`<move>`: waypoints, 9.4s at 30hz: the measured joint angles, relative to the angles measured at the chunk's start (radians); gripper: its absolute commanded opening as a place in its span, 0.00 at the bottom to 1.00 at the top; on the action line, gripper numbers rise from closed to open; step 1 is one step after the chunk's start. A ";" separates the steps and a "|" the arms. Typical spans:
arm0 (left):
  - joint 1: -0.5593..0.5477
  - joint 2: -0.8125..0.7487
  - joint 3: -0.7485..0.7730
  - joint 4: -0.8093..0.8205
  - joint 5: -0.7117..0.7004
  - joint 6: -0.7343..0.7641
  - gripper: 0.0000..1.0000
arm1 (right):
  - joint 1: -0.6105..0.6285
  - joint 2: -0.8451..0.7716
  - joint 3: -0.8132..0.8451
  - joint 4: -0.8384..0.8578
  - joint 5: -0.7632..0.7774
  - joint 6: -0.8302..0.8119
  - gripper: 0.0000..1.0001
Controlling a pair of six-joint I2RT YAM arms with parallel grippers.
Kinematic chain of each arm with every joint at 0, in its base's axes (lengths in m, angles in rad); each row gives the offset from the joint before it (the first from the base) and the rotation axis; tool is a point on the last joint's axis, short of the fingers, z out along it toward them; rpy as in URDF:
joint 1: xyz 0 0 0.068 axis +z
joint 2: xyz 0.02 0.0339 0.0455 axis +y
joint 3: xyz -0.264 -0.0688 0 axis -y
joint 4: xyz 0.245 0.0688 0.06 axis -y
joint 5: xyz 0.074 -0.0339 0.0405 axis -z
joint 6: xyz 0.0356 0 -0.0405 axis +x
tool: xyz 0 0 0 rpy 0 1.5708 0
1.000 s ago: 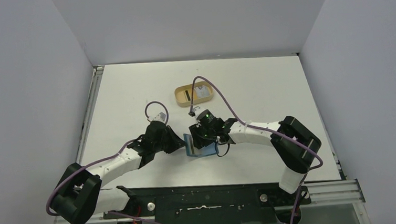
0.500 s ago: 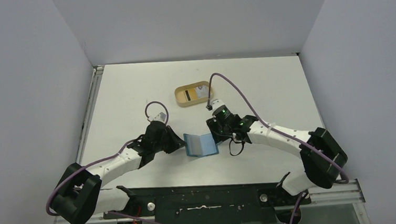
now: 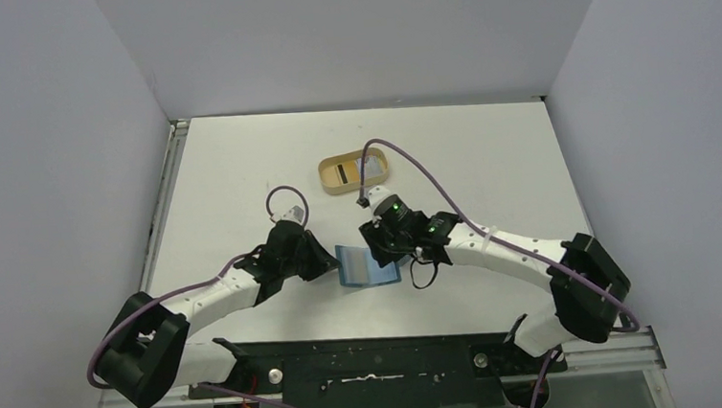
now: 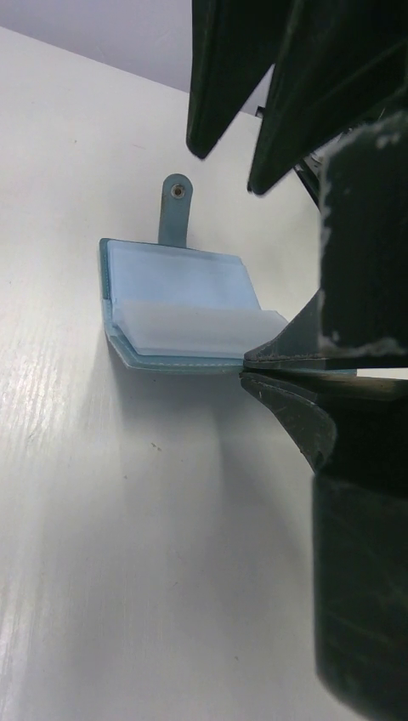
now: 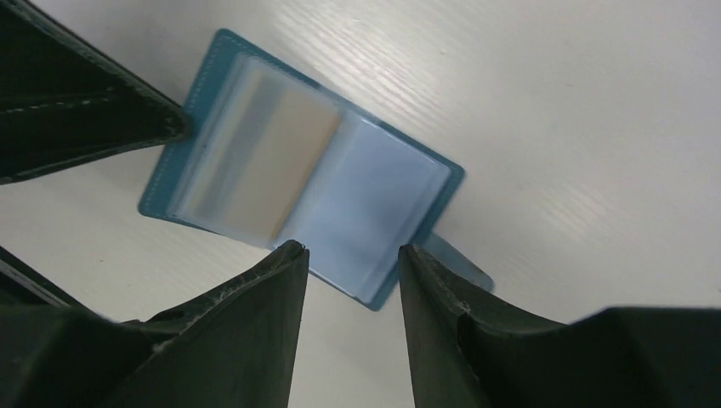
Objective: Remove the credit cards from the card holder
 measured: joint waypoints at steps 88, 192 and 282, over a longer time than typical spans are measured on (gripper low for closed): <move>0.026 0.038 0.037 -0.106 -0.002 0.069 0.00 | -0.109 -0.084 0.037 0.126 -0.178 0.048 0.50; 0.034 0.054 -0.068 0.031 -0.074 0.048 0.00 | -0.068 0.476 -0.248 1.143 -0.599 0.672 0.45; 0.030 0.061 -0.079 0.054 -0.031 0.045 0.00 | -0.494 0.811 0.750 0.496 -0.812 0.388 0.00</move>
